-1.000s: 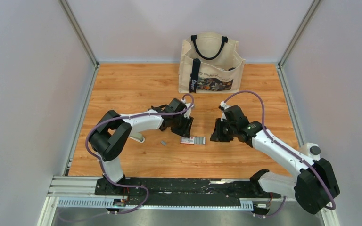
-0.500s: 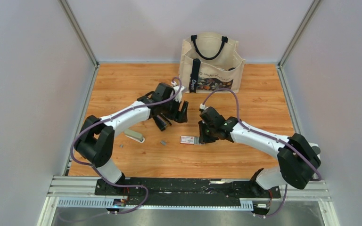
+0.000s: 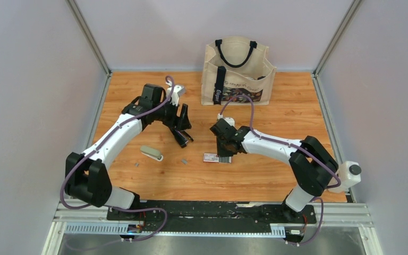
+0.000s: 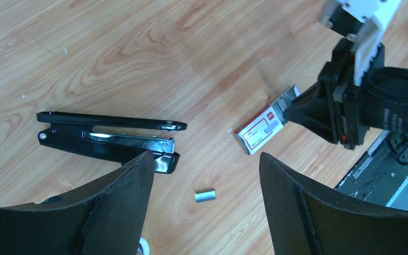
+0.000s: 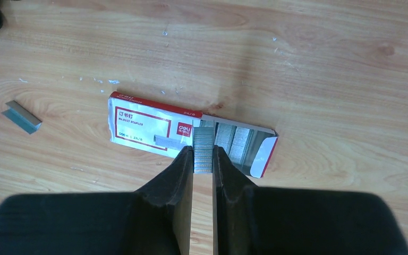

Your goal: Unload the staples from the stapler

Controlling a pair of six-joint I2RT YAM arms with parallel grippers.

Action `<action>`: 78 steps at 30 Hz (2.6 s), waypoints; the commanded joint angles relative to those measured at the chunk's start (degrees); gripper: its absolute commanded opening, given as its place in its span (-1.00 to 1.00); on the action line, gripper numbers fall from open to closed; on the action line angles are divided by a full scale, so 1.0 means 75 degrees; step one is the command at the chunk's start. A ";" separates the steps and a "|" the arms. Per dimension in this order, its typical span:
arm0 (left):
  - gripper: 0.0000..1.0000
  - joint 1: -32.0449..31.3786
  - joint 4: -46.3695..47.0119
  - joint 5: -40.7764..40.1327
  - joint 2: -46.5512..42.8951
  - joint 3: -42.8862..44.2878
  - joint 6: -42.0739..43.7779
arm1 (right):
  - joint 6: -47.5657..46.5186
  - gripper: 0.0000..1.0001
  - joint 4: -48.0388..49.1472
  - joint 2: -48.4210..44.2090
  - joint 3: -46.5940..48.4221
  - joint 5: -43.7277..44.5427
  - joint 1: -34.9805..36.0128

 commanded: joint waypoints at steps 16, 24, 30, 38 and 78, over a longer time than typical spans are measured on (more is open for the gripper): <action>0.61 0.0154 0.0077 0.0294 -0.0520 -0.0166 0.0216 | 0.0389 -0.81 -0.0314 0.0247 0.0281 0.0552 0.0361; 0.61 0.0154 0.0136 0.0270 -0.0532 -0.0225 0.0157 | 0.0483 -0.77 -0.0338 0.0071 0.0164 0.0623 0.0431; 0.61 0.0154 0.0171 0.0212 -0.0602 -0.0248 0.0146 | 0.0483 -0.74 -0.0256 0.0129 0.0128 0.0529 0.0466; 0.61 0.0154 0.0206 0.0141 -0.0673 -0.0307 0.0157 | 0.0518 -0.65 -0.0290 0.0141 0.0140 0.0599 0.0525; 0.61 0.0154 0.0253 0.0177 -0.0732 -0.0389 0.0064 | 0.0319 -0.54 -0.0349 0.0211 0.0351 0.0681 0.0525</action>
